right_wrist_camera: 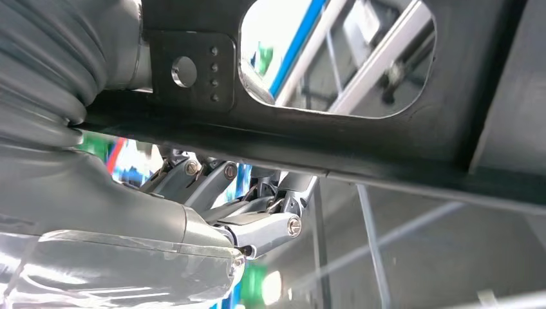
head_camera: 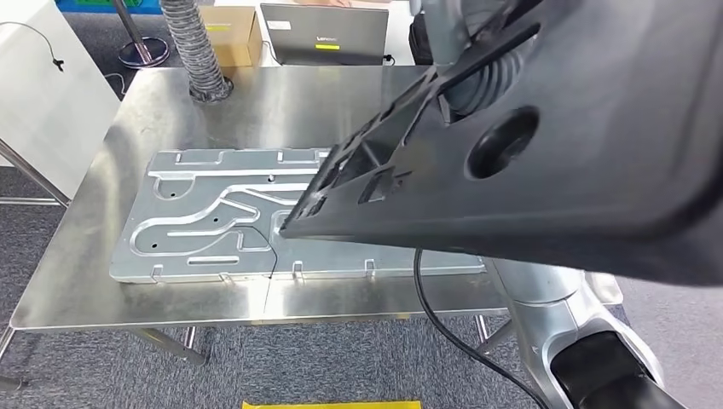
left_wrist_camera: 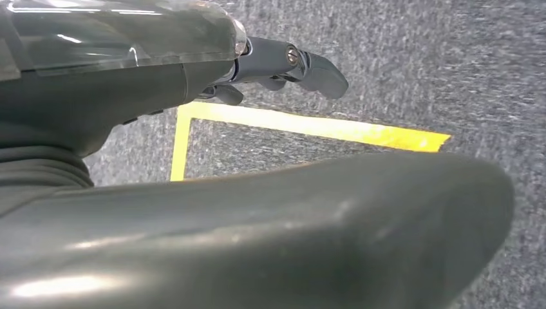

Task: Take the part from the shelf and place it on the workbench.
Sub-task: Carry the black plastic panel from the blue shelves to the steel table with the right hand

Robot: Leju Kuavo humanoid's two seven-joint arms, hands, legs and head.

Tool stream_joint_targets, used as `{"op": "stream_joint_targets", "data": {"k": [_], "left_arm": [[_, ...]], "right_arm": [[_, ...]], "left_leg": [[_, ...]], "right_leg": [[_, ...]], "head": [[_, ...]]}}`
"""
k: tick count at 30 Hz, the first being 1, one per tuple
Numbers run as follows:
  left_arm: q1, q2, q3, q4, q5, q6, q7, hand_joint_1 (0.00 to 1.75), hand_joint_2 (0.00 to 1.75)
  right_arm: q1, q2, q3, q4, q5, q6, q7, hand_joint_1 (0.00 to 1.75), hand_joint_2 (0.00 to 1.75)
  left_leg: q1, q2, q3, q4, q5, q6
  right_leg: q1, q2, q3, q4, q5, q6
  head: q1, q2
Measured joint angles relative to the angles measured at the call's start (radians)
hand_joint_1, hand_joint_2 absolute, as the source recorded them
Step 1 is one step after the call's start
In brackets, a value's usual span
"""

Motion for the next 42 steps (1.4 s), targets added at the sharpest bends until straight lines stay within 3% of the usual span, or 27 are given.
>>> {"op": "stream_joint_targets", "data": {"k": [2,4,6,9,10,13,14,15,17,19,22,24,25,27,29,30,31,33,34,35,37,39,41,42], "left_arm": [[0.003,0.001,0.009,0.0,0.007,0.012,0.004,0.0,0.0],[0.003,0.002,0.021,0.0,0.012,0.021,0.008,0.0,0.0],[0.001,0.004,0.03,0.0,0.01,0.023,0.012,0.0,0.0],[-0.002,0.014,0.037,0.0,-0.006,0.016,0.013,0.0,0.0],[-0.003,0.017,0.039,0.0,-0.01,0.014,0.012,0.0,0.0],[-0.002,0.02,0.045,0.0,-0.015,0.006,0.002,0.0,0.0],[0.0,0.021,0.047,0.0,-0.017,0.003,-0.002,0.0,0.0],[0.001,0.022,0.048,0.0,-0.02,0.0,-0.006,0.0,0.0],[0.0,0.023,0.051,0.0,-0.026,-0.004,-0.014,0.0,0.0],[-0.003,0.024,0.054,0.0,-0.036,-0.011,-0.02,0.0,0.0],[-0.004,0.025,0.057,0.0,-0.051,-0.018,-0.023,0.0,0.0],[-0.003,0.025,0.059,0.0,-0.06,-0.019,-0.025,0.0,0.0],[-0.004,0.025,0.06,0.0,-0.064,-0.02,-0.027,0.0,0.0],[-0.006,0.025,0.062,0.0,-0.072,-0.02,-0.031,0.0,0.0],[-0.006,0.025,0.063,0.0,-0.077,-0.02,-0.033,0.0,0.0],[-0.005,0.025,0.063,0.0,-0.078,-0.02,-0.034,0.0,0.0],[-0.005,0.025,0.064,0.0,-0.08,-0.02,-0.035,0.0,0.0],[-0.006,0.025,0.064,0.0,-0.081,-0.02,-0.038,0.0,0.0],[-0.007,0.024,0.064,0.0,-0.082,-0.02,-0.04,0.0,0.0],[-0.007,0.024,0.064,0.0,-0.082,-0.02,-0.044,0.0,0.0],[-0.006,0.024,0.064,0.0,-0.082,-0.021,-0.055,0.0,0.0],[-0.006,0.023,0.064,0.0,-0.084,-0.022,-0.067,0.0,0.87],[-0.005,0.022,0.065,0.0,-0.088,-0.027,-0.078,0.0,1.75],[-0.005,0.022,0.065,0.0,-0.09,-0.029,-0.084,0.0,1.75]], "right_arm": [[0.01,-0.006,-0.011,-0.02,0.057,-0.04,0.012,1.75,1.75],[0.017,-0.014,-0.021,-0.036,0.11,-0.077,0.031,1.75,1.75],[0.021,-0.026,-0.03,-0.038,0.146,-0.103,0.048,1.75,1.75],[-0.012,-0.055,-0.073,0.038,0.184,-0.087,0.022,1.75,1.75],[-0.03,-0.063,-0.096,0.083,0.205,-0.071,0.008,1.75,1.75],[-0.059,-0.072,-0.15,0.215,0.321,-0.049,0.009,1.75,1.75],[-0.064,-0.072,-0.157,0.254,0.364,-0.051,0.021,1.75,1.75],[-0.071,-0.073,-0.16,0.293,0.406,-0.054,0.034,1.75,1.75],[-0.098,-0.075,-0.162,0.375,0.481,-0.06,0.058,1.75,1.75],[-0.143,-0.079,-0.162,0.475,0.556,-0.065,0.073,1.75,1.75],[-0.206,-0.086,-0.159,0.633,0.662,-0.074,0.085,1.75,1.75],[-0.24,-0.092,-0.154,0.732,0.727,-0.075,0.089,1.75,1.75],[-0.259,-0.095,-0.15,0.78,0.755,-0.075,0.091,1.75,1.75],[-0.293,-0.098,-0.14,0.874,0.808,-0.073,0.094,1.75,1.75],[-0.313,-0.101,-0.126,0.954,0.853,-0.069,0.103,1.75,1.75],[-0.321,-0.101,-0.118,0.988,0.873,-0.066,0.11,1.75,1.75],[-0.331,-0.102,-0.108,1.02,0.889,-0.062,0.116,1.75,1.75],[-0.358,-0.102,-0.095,1.075,0.91,-0.051,0.125,1.75,1.75],[-0.372,-0.101,-0.09,1.099,0.915,-0.045,0.128,1.75,1.75],[-0.384,-0.1,-0.086,1.121,0.918,-0.039,0.131,1.75,1.75],[-0.398,-0.097,-0.079,1.163,0.921,-0.029,0.136,1.75,1.75],[-0.401,-0.094,-0.076,1.195,0.924,-0.019,0.14,0.87,0.87],[-0.406,-0.089,-0.075,1.216,0.922,-0.006,0.14,0.0,0.0],[-0.408,-0.086,-0.075,1.228,0.918,0.004,0.139,0.0,0.0]], "left_leg": [[-0.003,-0.001,0.022,0.0,-0.017,-0.001],[-0.005,-0.001,0.035,0.0,-0.031,-0.007],[-0.007,-0.001,0.04,0.004,-0.036,-0.017],[-0.007,0.001,0.03,0.038,-0.056,-0.031],[-0.006,0.001,0.009,0.081,-0.079,-0.035],[0.0,0.002,-0.097,0.269,-0.155,-0.045],[0.001,0.002,-0.117,0.294,-0.154,-0.047],[0.003,0.002,-0.119,0.279,-0.133,-0.049],[0.004,0.003,-0.078,0.157,-0.052,-0.05],[0.001,0.003,-0.037,0.045,-0.007,-0.043],[-0.002,0.001,-0.03,0.02,0.003,-0.02],[0.001,0.0,-0.029,0.014,0.011,-0.009],[0.002,0.0,-0.028,0.011,0.014,-0.005],[0.003,0.0,-0.027,0.01,0.015,-0.001],[0.002,0.0,-0.026,0.01,0.014,0.001],[0.002,0.0,-0.026,0.011,0.013,0.001],[0.002,-0.001,-0.025,0.012,0.012,-0.001],[0.0,-0.002,-0.024,0.016,0.008,-0.005],[-0.002,-0.002,-0.025,0.018,0.006,-0.009],[-0.002,-0.002,-0.026,0.018,0.005,-0.013],[-0.002,-0.002,-0.026,0.016,0.004,-0.021],[-0.003,-0.001,-0.028,0.027,-0.008,-0.03],[-0.002,0.001,-0.063,0.108,-0.055,-0.038],[-0.002,0.002,-0.094,0.176,-0.087,-0.041]], "right_leg": [[0.003,0.0,0.029,-0.126,0.107,-0.012],[0.011,-0.002,0.057,-0.227,0.164,-0.025],[0.016,-0.001,0.063,-0.251,0.163,-0.033],[0.008,-0.002,0.081,-0.264,0.17,-0.044],[0.006,-0.004,0.086,-0.268,0.169,-0.047],[0.006,-0.006,0.09,-0.268,0.165,-0.052],[0.006,-0.004,0.091,-0.266,0.164,-0.052],[0.006,-0.003,0.091,-0.264,0.162,-0.051],[0.004,-0.001,0.092,-0.258,0.156,-0.045],[0.005,0.0,0.088,-0.25,0.153,-0.037],[0.009,-0.001,0.081,-0.246,0.152,-0.021],[0.007,-0.002,0.073,-0.227,0.135,-0.01],[0.005,-0.002,0.058,-0.192,0.113,-0.005],[0.002,-0.003,-0.003,-0.061,0.05,0.004],[0.0,-0.003,-0.056,0.043,0.021,0.008],[-0.001,-0.003,-0.058,0.041,0.036,0.008],[-0.001,-0.003,-0.041,-0.002,0.066,0.006],[0.002,-0.003,0.025,-0.145,0.136,-0.004],[0.005,-0.003,0.051,-0.201,0.155,-0.009],[0.008,-0.003,0.066,-0.233,0.162,-0.013],[0.011,-0.002,0.07,-0.246,0.159,-0.02],[0.005,-0.005,0.077,-0.254,0.162,-0.03],[0.001,-0.007,0.082,-0.261,0.165,-0.039],[0.001,-0.006,0.083,-0.262,0.164,-0.042]], "head": [[0.0,0.0],[0.0,0.0],[0.0,0.0],[0.0,0.0],[0.0,0.0],[0.0,0.0],[0.0,0.0],[0.0,0.0],[0.0,0.0],[0.0,0.0],[0.0,0.0],[0.0,0.0],[0.0,0.0],[0.0,0.0],[0.0,0.0],[0.0,0.0],[0.0,0.0],[0.0,0.0],[0.0,0.0],[0.0,0.0],[0.0,0.0],[0.0,0.0],[0.0,0.0],[0.0,0.0]]}}
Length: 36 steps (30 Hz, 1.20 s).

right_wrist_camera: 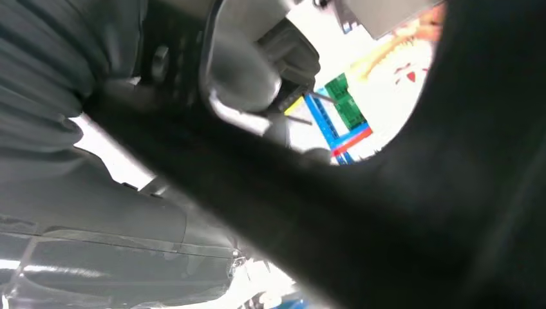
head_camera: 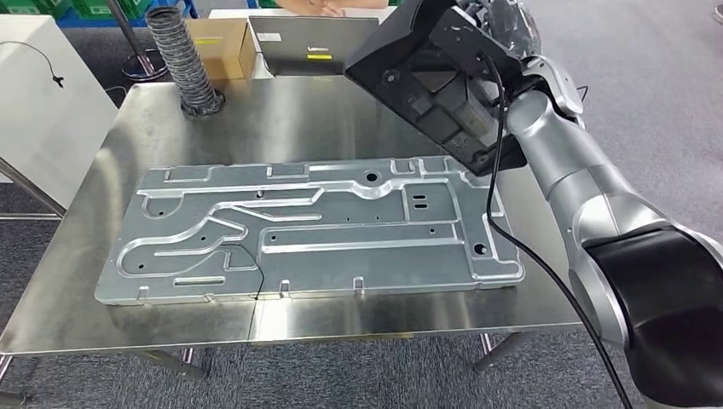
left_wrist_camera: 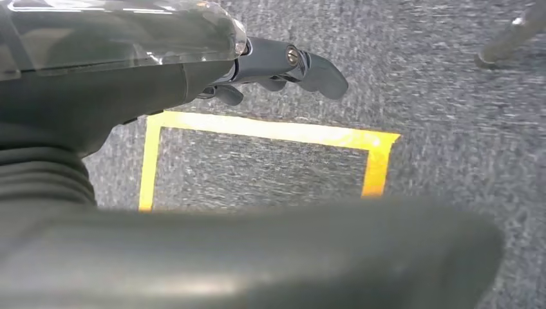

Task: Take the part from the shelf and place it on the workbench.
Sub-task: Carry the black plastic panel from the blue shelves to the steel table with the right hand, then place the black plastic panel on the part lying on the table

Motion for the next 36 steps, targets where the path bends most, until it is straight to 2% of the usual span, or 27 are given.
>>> {"op": "stream_joint_targets", "data": {"k": [1,2,3,4,5,7,8,9,11,13,14,16,17,18,19,21,22,23,24,26,28,29,31,32,33,34,36], "left_arm": [[0.0,0.0,0.0,0.0,-0.001,-0.001,-0.004,0.0,1.75],[0.001,0.0,0.0,0.0,-0.002,0.0,-0.008,0.0,1.75],[0.001,0.0,0.001,0.0,-0.002,0.001,-0.01,0.0,1.75],[0.002,0.0,0.002,0.0,-0.003,0.005,-0.011,0.0,1.75],[0.002,0.0,0.003,0.0,-0.003,0.009,-0.013,0.0,1.75],[0.001,0.0,0.006,0.0,-0.003,0.019,-0.016,0.0,0.87],[0.001,0.0,0.006,0.0,-0.004,0.024,-0.018,0.0,0.44],[0.001,0.0,0.007,0.0,-0.005,0.028,-0.021,0.0,0.0],[0.002,-0.002,0.007,0.0,-0.008,0.035,-0.025,0.0,0.0],[0.002,-0.004,0.007,0.0,-0.011,0.043,-0.026,0.0,0.0],[0.001,-0.005,0.008,0.0,-0.011,0.047,-0.026,0.0,0.0],[0.0,-0.007,0.009,0.0,-0.013,0.053,-0.025,0.0,0.0],[0.001,-0.008,0.01,0.0,-0.014,0.055,-0.025,0.0,0.0],[0.001,-0.009,0.012,0.0,-0.014,0.056,-0.024,0.0,0.0],[0.001,-0.011,0.014,0.0,-0.014,0.056,-0.023,0.0,0.0],[0.001,-0.016,0.018,0.0,-0.014,0.057,-0.022,0.0,0.0],[0.001,-0.017,0.021,0.0,-0.013,0.057,-0.022,0.0,0.0],[0.001,-0.018,0.024,0.0,-0.012,0.057,-0.022,0.0,0.0],[0.001,-0.018,0.027,0.0,-0.012,0.056,-0.021,0.0,0.0],[0.001,-0.018,0.032,0.0,-0.01,0.057,-0.019,0.0,0.0],[0.002,-0.019,0.039,0.0,-0.008,0.059,-0.018,0.0,0.0],[0.002,-0.02,0.043,0.0,-0.007,0.061,-0.017,0.0,0.0],[0.005,-0.021,0.052,0.0,-0.004,0.064,-0.017,0.0,0.0],[0.006,-0.021,0.055,0.0,-0.004,0.065,-0.017,0.0,0.0],[0.006,-0.021,0.057,0.0,-0.004,0.065,-0.017,0.0,0.0],[0.007,-0.021,0.058,0.0,-0.004,0.066,-0.017,0.0,0.0],[0.007,-0.021,0.062,0.0,-0.004,0.066,-0.019,0.0,0.0]], "right_arm": [[-0.001,0.003,0.0,0.011,-0.005,0.011,-0.002,0.0,0.0],[-0.002,0.006,0.0,0.022,-0.011,0.021,-0.005,0.0,0.0],[-0.002,0.009,0.0,0.031,-0.017,0.034,-0.008,0.0,0.0],[-0.003,0.012,0.0,0.037,-0.024,0.046,-0.011,0.0,0.0],[-0.005,0.016,-0.001,0.043,-0.032,0.06,-0.013,0.0,0.0],[-0.012,0.025,-0.003,0.053,-0.05,0.09,-0.015,0.0,0.0],[-0.017,0.03,-0.007,0.058,-0.06,0.106,-0.016,0.0,0.0],[-0.021,0.035,-0.012,0.062,-0.071,0.121,-0.017,0.0,0.0],[-0.026,0.045,-0.024,0.071,-0.09,0.151,-0.018,0.0,0.0],[-0.032,0.053,-0.036,0.078,-0.104,0.181,-0.018,0.0,0.0],[-0.035,0.057,-0.041,0.081,-0.109,0.198,-0.017,0.0,0.0],[-0.04,0.064,-0.048,0.089,-0.112,0.226,-0.013,0.0,0.0],[-0.04,0.067,-0.049,0.094,-0.112,0.236,-0.01,0.0,0.0],[-0.04,0.07,-0.05,0.099,-0.111,0.243,-0.005,0.0,0.0],[-0.041,0.074,-0.05,0.104,-0.109,0.25,0.001,0.0,0.0],[-0.049,0.081,-0.05,0.11,-0.102,0.273,0.017,0.0,0.0],[-0.055,0.085,-0.05,0.113,-0.099,0.29,0.027,0.0,0.0],[-0.06,0.09,-0.05,0.116,-0.097,0.309,0.04,0.0,0.0],[-0.064,0.093,-0.05,0.12,-0.095,0.329,0.053,0.0,0.0],[-0.066,0.099,-0.05,0.131,-0.099,0.371,0.092,0.0,0.0],[-0.068,0.101,-0.056,0.141,-0.112,0.4,0.134,0.0,0.0],[-0.069,0.102,-0.062,0.145,-0.119,0.405,0.151,0.0,0.0],[-0.071,0.102,-0.073,0.153,-0.127,0.405,0.172,0.0,0.0],[-0.071,0.102,-0.076,0.157,-0.129,0.405,0.178,0.0,0.0],[-0.071,0.102,-0.078,0.161,-0.13,0.405,0.181,0.0,0.0],[-0.072,0.102,-0.08,0.164,-0.13,0.405,0.184,0.0,0.0],[-0.077,0.102,-0.084,0.167,-0.126,0.403,0.193,0.0,0.0]], "left_leg": [[0.001,0.0,-0.033,0.068,-0.026,-0.002],[0.002,0.0,-0.058,0.116,-0.038,-0.003],[0.002,0.0,-0.066,0.128,-0.031,-0.003],[0.002,0.0,-0.054,0.099,-0.006,-0.003],[0.003,0.0,-0.025,0.035,0.032,-0.001],[0.001,0.0,0.04,-0.101,0.085,0.007],[0.0,0.0,0.058,-0.141,0.096,0.011],[-0.002,0.0,0.063,-0.156,0.096,0.015],[-0.002,0.0,0.063,-0.161,0.1,0.024],[0.001,0.001,0.064,-0.168,0.106,0.034],[0.002,0.001,0.065,-0.171,0.109,0.037],[0.003,0.001,0.064,-0.17,0.11,0.04],[0.003,0.001,0.064,-0.17,0.11,0.04],[0.003,0.0,0.064,-0.169,0.109,0.04],[0.003,0.0,0.064,-0.168,0.109,0.039],[0.004,-0.001,0.065,-0.164,0.106,0.035],[0.002,-0.001,0.064,-0.161,0.104,0.031],[0.001,-0.001,0.062,-0.16,0.103,0.026],[0.0,-0.001,0.06,-0.159,0.103,0.021],[0.0,0.0,0.06,-0.161,0.103,0.01],[0.002,0.0,0.05,-0.137,0.083,0.0],[0.004,0.001,0.034,-0.098,0.059,-0.004],[0.005,0.001,-0.023,0.034,-0.005,-0.011],[0.005,0.001,-0.052,0.095,-0.027,-0.012],[0.005,0.001,-0.069,0.129,-0.032,-0.013],[0.005,0.001,-0.066,0.122,-0.017,-0.012],[0.005,0.001,-0.01,0.005,0.051,-0.007]], "right_leg": [[0.001,0.0,0.0,0.001,-0.001,-0.002],[0.002,0.0,0.001,0.001,-0.001,-0.002],[0.003,0.001,0.002,0.003,-0.002,-0.003],[0.003,0.001,0.003,0.004,-0.003,-0.002],[0.003,0.002,0.004,0.006,-0.005,-0.001],[0.006,0.004,0.002,0.011,-0.009,0.004],[0.007,0.004,0.0,0.014,-0.009,0.008],[0.009,0.005,-0.003,0.015,-0.009,0.012],[0.008,0.005,-0.006,0.015,-0.009,0.022],[0.006,0.005,-0.019,0.045,-0.034,0.032],[0.004,0.004,-0.038,0.091,-0.063,0.038],[0.0,0.004,-0.097,0.23,-0.129,0.046],[-0.003,0.004,-0.122,0.286,-0.147,0.049],[-0.005,0.004,-0.133,0.308,-0.146,0.051],[-0.007,0.003,-0.123,0.287,-0.125,0.052],[-0.01,0.001,-0.06,0.153,-0.058,0.05],[-0.008,0.0,-0.029,0.087,-0.034,0.046],[-0.005,-0.001,-0.01,0.044,-0.022,0.042],[-0.002,0.0,-0.003,0.026,-0.021,0.036],[-0.001,0.001,-0.002,0.021,-0.019,0.024],[-0.003,0.0,0.002,0.014,-0.015,0.011],[-0.004,-0.001,0.004,0.011,-0.013,0.005],[-0.002,-0.001,0.005,0.011,-0.014,-0.001],[-0.001,-0.001,0.006,0.011,-0.015,-0.002],[0.0,0.0,0.006,0.012,-0.015,-0.003],[0.001,0.001,0.008,0.013,-0.017,-0.003],[0.001,0.003,0.011,0.016,-0.02,-0.001]], "head": [[0.0,0.0],[0.0,0.0],[0.0,0.0],[0.0,0.0],[0.0,0.0],[0.0,0.0],[0.0,0.0],[0.0,0.0],[0.0,0.0],[0.0,0.0],[0.0,0.0],[0.0,0.0],[0.0,0.0],[0.0,0.0],[0.0,0.0],[0.0,0.0],[0.0,0.0],[0.0,0.0],[0.0,0.0],[0.0,0.0],[0.0,0.0],[0.0,0.0],[0.0,0.0],[0.0,0.0],[0.0,0.0],[0.0,0.0],[0.0,0.0]]}}
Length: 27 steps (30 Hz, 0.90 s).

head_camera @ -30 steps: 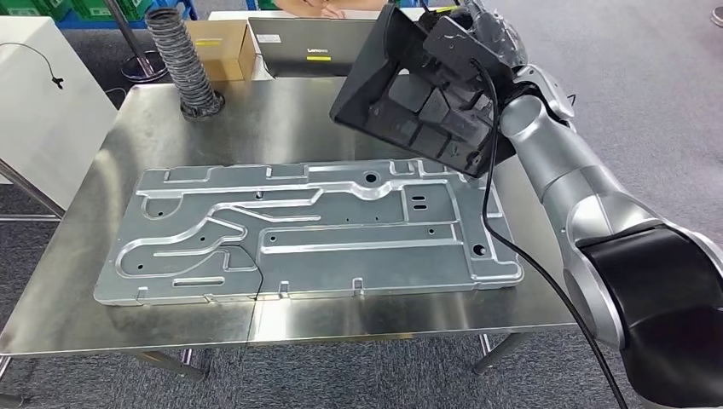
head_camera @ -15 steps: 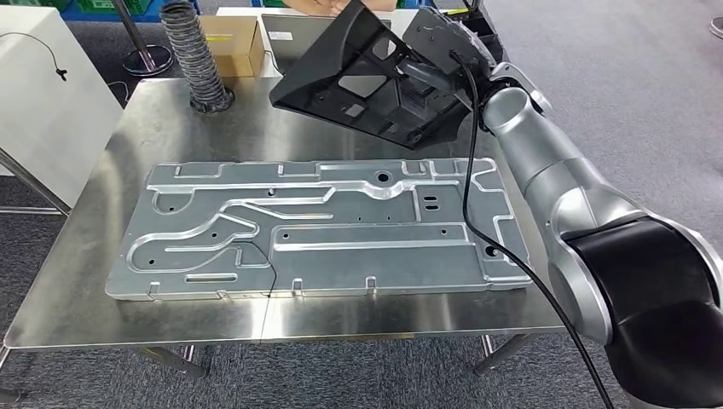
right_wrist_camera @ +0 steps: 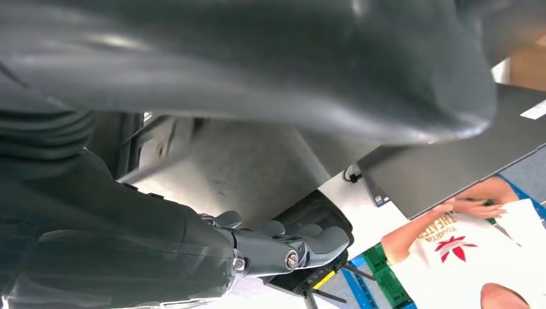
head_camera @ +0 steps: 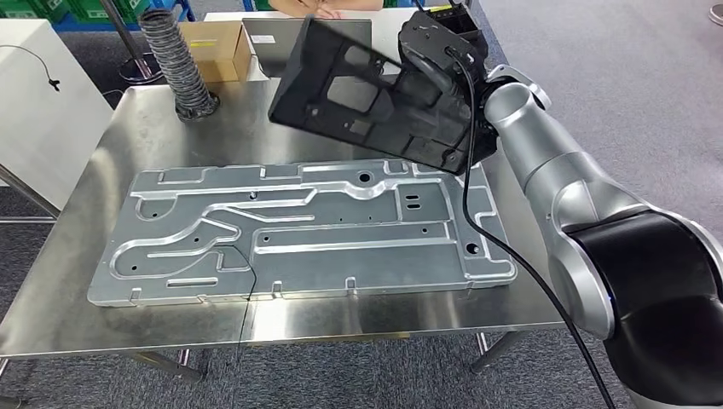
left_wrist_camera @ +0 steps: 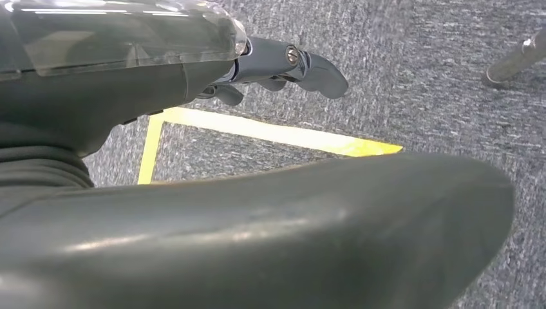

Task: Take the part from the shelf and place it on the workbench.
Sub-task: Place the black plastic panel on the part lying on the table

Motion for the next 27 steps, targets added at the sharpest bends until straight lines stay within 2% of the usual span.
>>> {"op": "stream_joint_targets", "data": {"k": [2,3,6,7,8,9,11,12,13,14,16,17,18,21,23,24,26,27], "left_arm": [[-0.001,0.0,0.006,0.0,0.0,0.0,-0.005,0.0,0.0],[-0.001,0.0,0.008,0.0,0.0,-0.001,-0.008,0.0,0.0],[0.001,0.0,0.014,0.0,-0.001,-0.002,-0.012,0.0,0.0],[0.001,0.0,0.015,0.0,-0.001,-0.003,-0.012,0.0,0.0],[0.0,0.0,0.015,0.0,-0.001,-0.003,-0.012,0.0,0.0],[0.0,0.0,0.016,0.0,-0.001,-0.003,-0.012,0.0,0.0],[0.0,0.0,0.017,0.0,-0.001,-0.003,-0.013,0.0,0.0],[0.0,0.0,0.018,0.0,-0.001,-0.003,-0.013,0.0,0.0],[0.001,0.0,0.018,0.0,-0.001,-0.003,-0.013,0.0,0.0],[0.001,0.0,0.019,0.0,-0.001,-0.005,-0.014,0.0,0.0],[0.0,-0.001,0.019,0.0,-0.003,-0.01,-0.017,0.0,0.0],[-0.001,-0.002,0.019,0.0,-0.004,-0.014,-0.02,0.0,0.0],[-0.002,-0.002,0.02,0.0,-0.004,-0.016,-0.023,0.0,0.0],[-0.002,-0.003,0.024,0.0,-0.005,-0.018,-0.029,0.0,0.0],[-0.002,-0.004,0.028,0.0,-0.007,-0.017,-0.031,0.0,0.0],[-0.002,-0.004,0.031,0.0,-0.008,-0.017,-0.033,0.0,0.0],[-0.001,-0.005,0.035,0.0,-0.008,-0.02,-0.041,0.0,0.0],[-0.001,-0.006,0.037,0.0,-0.008,-0.026,-0.048,0.0,0.0]], "right_arm": [[-0.013,-0.001,-0.002,0.003,0.015,-0.001,0.014,0.0,0.0],[-0.019,-0.001,-0.003,0.005,0.025,0.0,0.02,0.0,0.0],[-0.028,-0.004,-0.003,0.01,0.042,0.002,0.033,0.0,0.0],[-0.031,-0.005,-0.003,0.011,0.045,0.002,0.034,0.0,0.0],[-0.034,-0.006,-0.003,0.012,0.046,0.002,0.034,0.0,0.0],[-0.037,-0.008,-0.003,0.013,0.048,0.002,0.035,0.0,0.0],[-0.039,-0.009,-0.002,0.017,0.053,0.008,0.037,0.0,0.0],[-0.039,-0.01,-0.002,0.02,0.058,0.013,0.039,0.0,0.0],[-0.039,-0.011,-0.002,0.022,0.063,0.019,0.041,0.0,0.0],[-0.04,-0.011,-0.002,0.024,0.07,0.025,0.043,0.0,0.0],[-0.05,-0.01,-0.001,0.024,0.082,0.031,0.044,0.0,0.0],[-0.056,-0.01,0.0,0.024,0.088,0.031,0.043,0.0,0.0],[-0.062,-0.009,0.001,0.024,0.093,0.027,0.039,0.0,0.0],[-0.069,-0.009,0.004,0.024,0.106,-0.005,0.012,0.0,0.0],[-0.075,-0.008,0.005,0.022,0.107,-0.032,-0.01,0.0,0.0],[-0.078,-0.007,0.005,0.021,0.103,-0.047,-0.022,0.0,0.0],[-0.076,-0.006,0.002,0.018,0.074,-0.102,-0.071,0.0,0.0],[-0.069,-0.006,-0.005,0.013,0.046,-0.145,-0.118,0.0,0.0]], "left_leg": [[-0.003,0.0,0.059,-0.12,0.041,0.008],[-0.005,0.0,0.072,-0.148,0.045,0.012],[-0.004,-0.001,0.076,-0.162,0.047,0.028],[-0.002,0.0,0.077,-0.166,0.05,0.034],[-0.001,0.001,0.078,-0.17,0.053,0.039],[0.0,0.001,0.078,-0.172,0.055,0.042],[0.0,0.001,0.077,-0.172,0.056,0.045],[0.0,0.001,0.077,-0.172,0.056,0.045],[0.0,0.001,0.077,-0.171,0.056,0.045],[0.0,0.001,0.078,-0.169,0.055,0.044],[-0.002,0.0,0.077,-0.164,0.053,0.04],[-0.003,0.0,0.075,-0.162,0.052,0.036],[-0.004,0.0,0.073,-0.161,0.051,0.031],[-0.003,0.0,0.071,-0.162,0.052,0.016],[-0.002,0.0,0.057,-0.129,0.026,0.006],[-0.001,0.0,0.038,-0.083,-0.001,0.002],[0.0,0.0,-0.02,0.048,-0.064,-0.003],[0.001,0.0,-0.044,0.101,-0.08,-0.004]], "right_leg": [[0.004,0.002,-0.002,0.005,-0.004,0.007],[0.005,0.002,-0.003,0.006,-0.004,0.012],[0.005,0.003,-0.004,0.006,-0.005,0.027],[0.004,0.003,-0.01,0.019,-0.017,0.032],[0.003,0.002,-0.024,0.052,-0.039,0.037],[0.001,0.002,-0.048,0.108,-0.071,0.041],[-0.002,0.002,-0.109,0.243,-0.129,0.047],[-0.004,0.002,-0.13,0.286,-0.139,0.049],[-0.006,0.001,-0.132,0.29,-0.129,0.05],[-0.007,0.001,-0.116,0.255,-0.103,0.049],[-0.008,0.0,-0.046,0.113,-0.038,0.045],[-0.006,0.0,-0.018,0.054,-0.018,0.041],[-0.004,0.0,-0.002,0.019,-0.009,0.038],[-0.002,0.0,0.001,0.003,-0.006,0.023],[-0.005,-0.002,0.004,-0.005,0.0,0.009],[-0.007,-0.002,0.006,-0.009,0.002,0.004],[-0.004,-0.002,0.006,-0.009,0.002,0.0],[-0.003,-0.002,0.006,-0.009,0.002,-0.001]], "head": [[0.0,0.0],[0.0,0.0],[0.0,0.0],[0.0,0.0],[0.0,0.0],[0.0,0.0],[0.0,0.0],[0.0,0.0],[0.0,0.0],[0.0,0.0],[0.0,0.0],[0.0,0.0],[0.0,0.0],[0.0,0.0],[0.0,0.0],[0.0,0.0],[0.0,0.0],[0.0,0.0]]}}
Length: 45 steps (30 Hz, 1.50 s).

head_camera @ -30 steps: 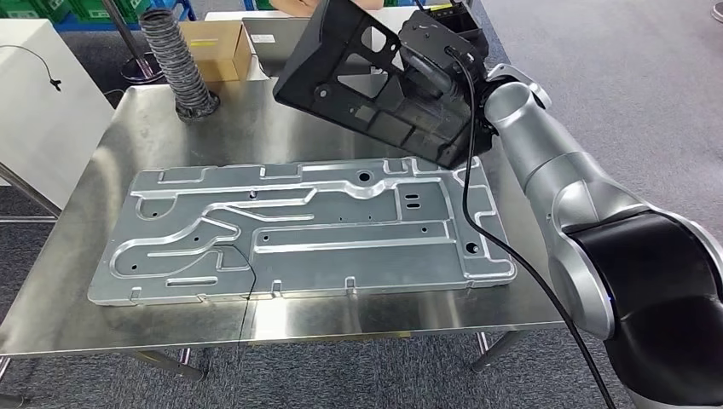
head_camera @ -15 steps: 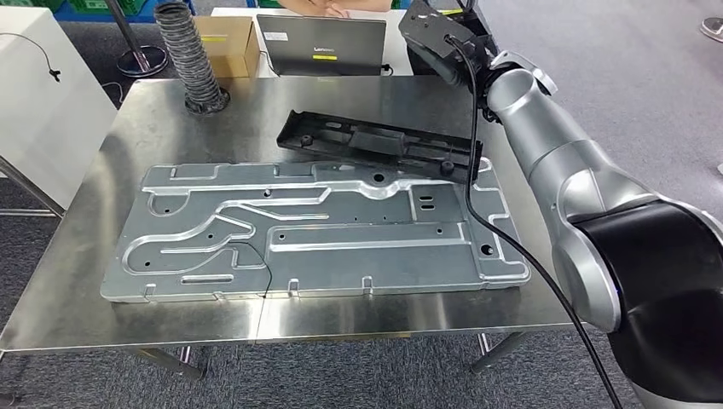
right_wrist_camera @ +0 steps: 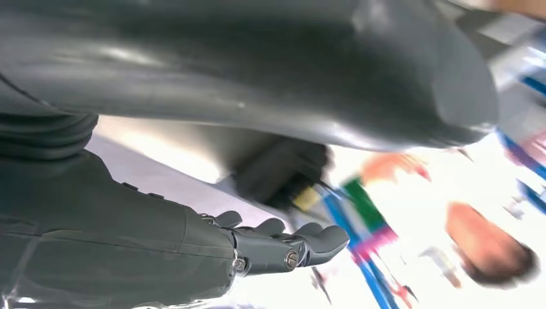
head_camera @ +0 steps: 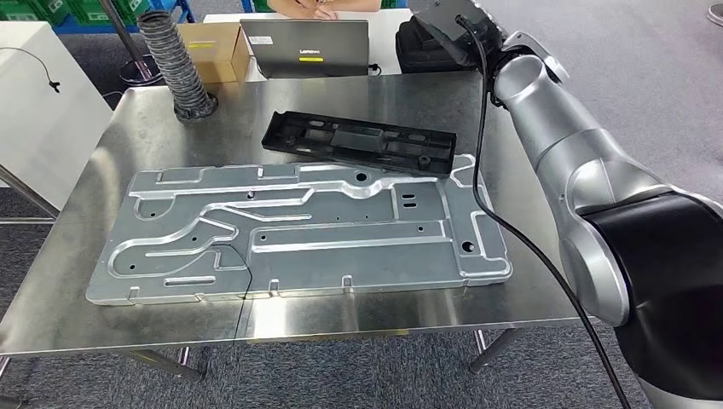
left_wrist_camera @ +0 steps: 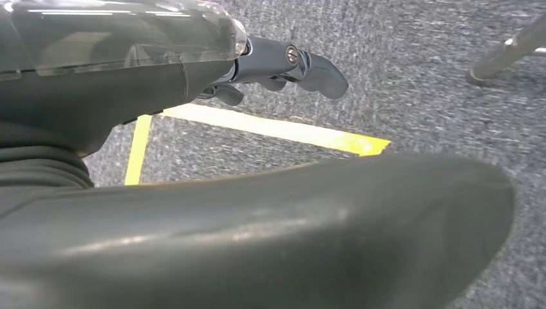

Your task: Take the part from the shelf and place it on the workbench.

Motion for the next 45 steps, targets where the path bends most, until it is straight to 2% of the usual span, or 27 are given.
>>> {"op": "stream_joint_targets", "data": {"k": [2,5,6,9,11,13,15,16,17,18,21,22,25,27,29,31,32,33,34,36,37,38,41,42,43,44,45], "left_arm": [[0.001,0.0,0.002,0.0,0.0,-0.011,-0.013,0.0,0.0],[0.002,-0.001,0.002,0.0,0.0,-0.015,-0.019,0.0,0.0],[0.001,-0.001,0.004,0.0,0.0,-0.019,-0.021,0.0,0.0],[-0.001,-0.004,0.017,0.0,0.005,-0.034,-0.027,0.0,0.0],[0.001,-0.006,0.028,0.0,0.016,-0.046,-0.029,0.0,0.0],[0.001,-0.008,0.039,0.0,0.029,-0.057,-0.035,0.0,0.0],[0.001,-0.009,0.052,0.0,0.04,-0.066,-0.042,0.0,0.0],[0.002,-0.01,0.059,0.0,0.046,-0.07,-0.045,0.0,0.0],[0.004,-0.011,0.067,0.0,0.05,-0.075,-0.047,0.0,0.0],[0.006,-0.013,0.075,0.0,0.054,-0.078,-0.048,0.0,0.0],[0.012,-0.017,0.092,0.0,0.058,-0.083,-0.047,0.0,0.0],[0.011,-0.017,0.097,0.0,0.057,-0.083,-0.046,0.0,0.0],[0.012,-0.018,0.105,0.0,0.045,-0.083,-0.041,0.0,0.0],[0.017,-0.017,0.11,0.0,0.036,-0.083,-0.037,0.0,0.0],[0.02,-0.016,0.116,-0.001,0.028,-0.083,-0.036,0.0,0.0],[0.02,-0.016,0.121,-0.001,0.021,-0.085,-0.039,0.0,0.0],[0.022,-0.016,0.122,-0.001,0.017,-0.088,-0.041,0.0,0.0],[0.023,-0.016,0.124,-0.002,0.013,-0.091,-0.045,0.0,0.0],[0.024,-0.015,0.124,-0.002,0.009,-0.095,-0.048,0.0,0.0],[0.021,-0.015,0.125,-0.005,0.003,-0.1,-0.053,0.0,0.0],[0.019,-0.015,0.125,-0.006,0.0,-0.101,-0.056,0.0,0.0],[0.017,-0.015,0.125,-0.007,-0.002,-0.101,-0.058,0.0,0.0],[0.015,-0.016,0.126,-0.008,-0.012,-0.102,-0.064,0.0,0.0],[0.014,-0.016,0.126,-0.008,-0.016,-0.102,-0.065,0.0,0.0],[0.014,-0.017,0.127,-0.009,-0.019,-0.103,-0.066,0.0,0.0],[0.013,-0.017,0.127,-0.009,-0.021,-0.103,-0.067,0.0,0.0],[0.013,-0.017,0.128,-0.009,-0.023,-0.103,-0.067,0.0,0.0]], "right_arm": [[0.013,0.0,-0.018,-0.014,-0.056,-0.079,-0.093,0.0,0.0],[0.021,0.0,-0.03,-0.027,-0.088,-0.115,-0.147,0.0,0.0],[0.031,-0.002,-0.052,-0.051,-0.131,-0.144,-0.205,0.0,0.0],[0.19,-0.046,-0.147,-0.374,-0.35,-0.294,-0.386,0.0,0.0],[0.306,-0.083,-0.161,-0.584,-0.386,-0.353,-0.39,0.0,0.0],[0.394,-0.115,-0.166,-0.735,-0.365,-0.398,-0.387,0.0,0.0],[0.494,-0.147,-0.183,-0.866,-0.314,-0.447,-0.389,0.0,0.0],[0.562,-0.164,-0.199,-0.929,-0.287,-0.472,-0.394,0.0,0.0],[0.637,-0.181,-0.22,-0.99,-0.269,-0.492,-0.404,0.0,0.0],[0.711,-0.195,-0.245,-1.045,-0.261,-0.504,-0.418,0.0,0.0],[0.882,-0.22,-0.341,-1.166,-0.287,-0.506,-0.463,0.0,0.0],[0.935,-0.224,-0.382,-1.199,-0.301,-0.504,-0.478,0.0,0.0],[1.124,-0.225,-0.514,-1.27,-0.339,-0.502,-0.514,0.0,0.0],[1.236,-0.215,-0.597,-1.287,-0.351,-0.51,-0.522,0.0,0.0],[1.328,-0.201,-0.669,-1.288,-0.346,-0.527,-0.524,0.0,0.0],[1.413,-0.183,-0.741,-1.277,-0.324,-0.538,-0.525,0.0,0.0],[1.446,-0.171,-0.778,-1.267,-0.314,-0.536,-0.526,0.0,0.0],[1.475,-0.157,-0.815,-1.255,-0.305,-0.531,-0.526,0.0,0.0],[1.495,-0.145,-0.849,-1.243,-0.296,-0.523,-0.527,0.0,0.0],[1.524,-0.125,-0.915,-1.217,-0.281,-0.508,-0.527,0.0,0.0],[1.532,-0.117,-0.943,-1.203,-0.276,-0.501,-0.528,0.0,0.0],[1.537,-0.112,-0.97,-1.189,-0.271,-0.495,-0.528,0.0,0.0],[1.546,-0.098,-1.037,-1.14,-0.255,-0.485,-0.529,0.0,0.0],[1.55,-0.094,-1.06,-1.119,-0.248,-0.484,-0.529,0.0,0.0],[1.554,-0.09,-1.082,-1.1,-0.241,-0.484,-0.529,0.0,0.0],[1.557,-0.088,-1.103,-1.083,-0.233,-0.486,-0.529,0.0,0.0],[1.559,-0.086,-1.119,-1.068,-0.222,-0.488,-0.529,0.0,0.0]], "left_leg": [[0.0,0.0,-0.021,0.042,-0.004,0.0],[0.0,0.0,-0.013,0.025,0.012,0.0],[0.0,0.0,0.015,-0.031,0.042,0.002],[-0.003,-0.002,0.12,-0.241,0.12,0.021],[-0.002,-0.003,0.134,-0.268,0.122,0.036],[0.001,-0.001,0.137,-0.276,0.126,0.048],[0.0,-0.001,0.137,-0.278,0.126,0.053],[0.0,-0.002,0.138,-0.277,0.126,0.055],[0.0,-0.004,0.138,-0.276,0.126,0.056],[0.0,-0.007,0.139,-0.274,0.126,0.057],[-0.004,-0.012,0.136,-0.266,0.123,0.052],[-0.006,-0.013,0.136,-0.265,0.121,0.049],[-0.005,-0.018,0.139,-0.268,0.121,0.036],[-0.004,-0.015,0.135,-0.25,0.099,0.026],[-0.004,-0.008,0.108,-0.165,0.024,0.021],[-0.003,-0.004,0.072,-0.038,-0.062,0.018],[-0.003,-0.003,0.07,-0.002,-0.083,0.018],[-0.003,-0.003,0.086,-0.001,-0.086,0.019],[-0.003,-0.003,0.123,-0.042,-0.072,0.021],[-0.005,-0.003,0.232,-0.195,-0.033,0.03],[-0.008,-0.004,0.272,-0.258,-0.018,0.035],[-0.011,-0.004,0.297,-0.298,-0.009,0.039],[-0.021,-0.003,0.294,-0.311,0.016,0.054],[-0.021,-0.001,0.286,-0.313,0.029,0.06],[-0.019,0.001,0.274,-0.317,0.044,0.066],[-0.018,0.003,0.259,-0.32,0.06,0.071],[-0.018,0.005,0.243,-0.32,0.073,0.075]], "right_leg": [[0.001,0.0,0.0,0.0,0.0,0.0],[0.001,0.001,0.001,0.001,0.0,0.0],[0.001,0.001,0.001,0.002,-0.002,0.002],[0.008,-0.002,0.003,0.004,-0.007,0.021],[0.008,-0.003,0.003,0.007,-0.013,0.035],[0.004,-0.002,-0.02,0.06,-0.05,0.046],[0.0,-0.001,-0.078,0.183,-0.111,0.056],[-0.001,-0.001,-0.106,0.242,-0.132,0.059],[-0.002,-0.001,-0.121,0.272,-0.136,0.061],[-0.003,-0.001,-0.118,0.264,-0.123,0.061],[-0.002,-0.003,-0.028,0.076,-0.034,0.052],[0.001,-0.004,-0.005,0.028,-0.016,0.047],[0.009,-0.007,0.01,-0.001,-0.005,0.032],[0.005,-0.011,0.01,-0.008,0.002,0.019],[0.002,-0.015,0.003,-0.014,0.012,0.007],[0.003,-0.017,-0.01,-0.013,0.02,0.004],[0.004,-0.018,-0.019,-0.012,0.026,0.004],[0.005,-0.018,-0.029,-0.011,0.033,0.005],[0.005,-0.017,-0.038,-0.01,0.041,0.006],[0.005,-0.013,-0.052,-0.008,0.057,0.012],[0.006,-0.011,-0.055,-0.008,0.064,0.017],[0.006,-0.01,-0.055,-0.008,0.072,0.023],[-0.001,-0.007,-0.055,-0.016,0.095,0.043],[-0.004,-0.003,-0.059,-0.015,0.091,0.049],[-0.005,0.0,-0.067,0.0,0.066,0.055],[-0.006,0.003,-0.078,0.032,0.023,0.06],[-0.007,0.004,-0.092,0.083,-0.036,0.064]], "head": [[0.0,0.0],[0.0,0.0],[0.0,0.0],[0.0,0.0],[0.0,0.0],[0.0,0.0],[0.0,0.0],[0.0,0.0],[0.0,0.0],[0.0,0.0],[0.0,0.0],[0.0,0.0],[0.0,0.0],[0.0,0.0],[0.0,0.0],[0.0,0.0],[0.0,0.0],[0.0,0.0],[0.0,0.0],[0.0,0.0],[0.0,0.0],[0.0,0.0],[0.0,0.0],[0.0,0.0],[0.0,0.0],[0.0,0.0],[0.0,0.0]]}}
